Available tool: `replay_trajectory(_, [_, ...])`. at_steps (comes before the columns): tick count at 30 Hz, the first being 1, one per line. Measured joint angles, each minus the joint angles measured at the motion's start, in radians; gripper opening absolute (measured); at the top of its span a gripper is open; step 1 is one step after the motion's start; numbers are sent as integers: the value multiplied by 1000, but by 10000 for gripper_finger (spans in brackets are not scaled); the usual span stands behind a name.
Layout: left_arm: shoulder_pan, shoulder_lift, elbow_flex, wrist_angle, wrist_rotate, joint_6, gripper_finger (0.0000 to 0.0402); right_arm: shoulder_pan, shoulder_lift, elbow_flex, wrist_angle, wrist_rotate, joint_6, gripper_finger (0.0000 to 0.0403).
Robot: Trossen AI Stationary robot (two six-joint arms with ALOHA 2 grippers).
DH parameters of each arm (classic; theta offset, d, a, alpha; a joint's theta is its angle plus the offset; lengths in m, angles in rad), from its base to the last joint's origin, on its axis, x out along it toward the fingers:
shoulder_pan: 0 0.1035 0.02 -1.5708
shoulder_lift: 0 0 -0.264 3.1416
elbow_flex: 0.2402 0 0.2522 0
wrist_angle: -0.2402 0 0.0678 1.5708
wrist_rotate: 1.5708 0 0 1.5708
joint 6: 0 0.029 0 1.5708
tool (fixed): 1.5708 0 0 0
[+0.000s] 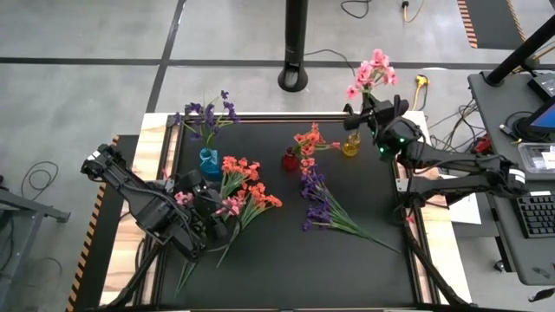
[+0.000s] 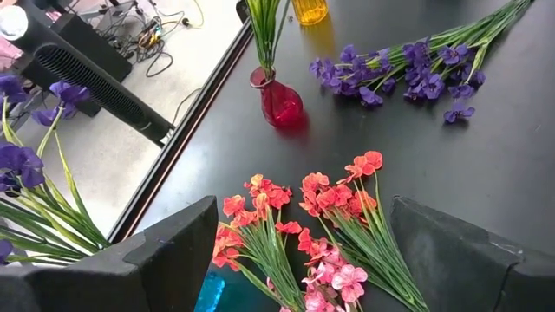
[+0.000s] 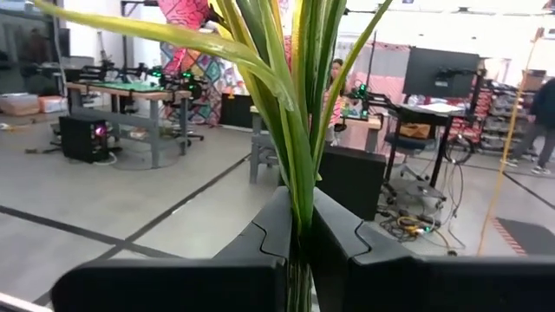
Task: Sort flowers into vase by color
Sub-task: Put the top pink flowers into the yellow vase, then put the bottom orange flowers into the red vase
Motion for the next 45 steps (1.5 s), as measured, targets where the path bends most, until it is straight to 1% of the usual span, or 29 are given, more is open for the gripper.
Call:
replay_trajectory(6, [0,0,0,-2,0,0,322,-52,14,-3,-20,0,67,18])
replay_trajectory(10, [0,-1,0,-3,0,0,322,-64,21,-3,-70,1,122,18])
replay_trajectory(13, [0,-1,0,-4,1,0,322,-64,20,-3,-93,7,134,19])
replay_trajectory(18, [0,-1,0,-5,1,0,322,-64,19,-3,-147,39,174,38])
replay_trajectory(22, [0,-1,0,-5,1,-4,322,-64,19,-3,-205,38,209,68])
replay_trajectory(27, [0,-1,0,-4,1,-18,322,-64,8,-3,-305,35,274,118])
replay_trajectory(36, [0,-1,0,19,41,-45,322,-63,-59,13,-609,24,450,212])
replay_trajectory(39, [0,-1,-17,75,52,-46,322,-61,-87,38,-730,-20,509,241])
replay_trajectory(42, [0,5,-70,176,53,-44,322,-61,-112,68,-842,-96,558,266])
replay_trajectory(45, [0,17,-133,241,100,-53,322,-61,-134,86,-925,-188,598,287])
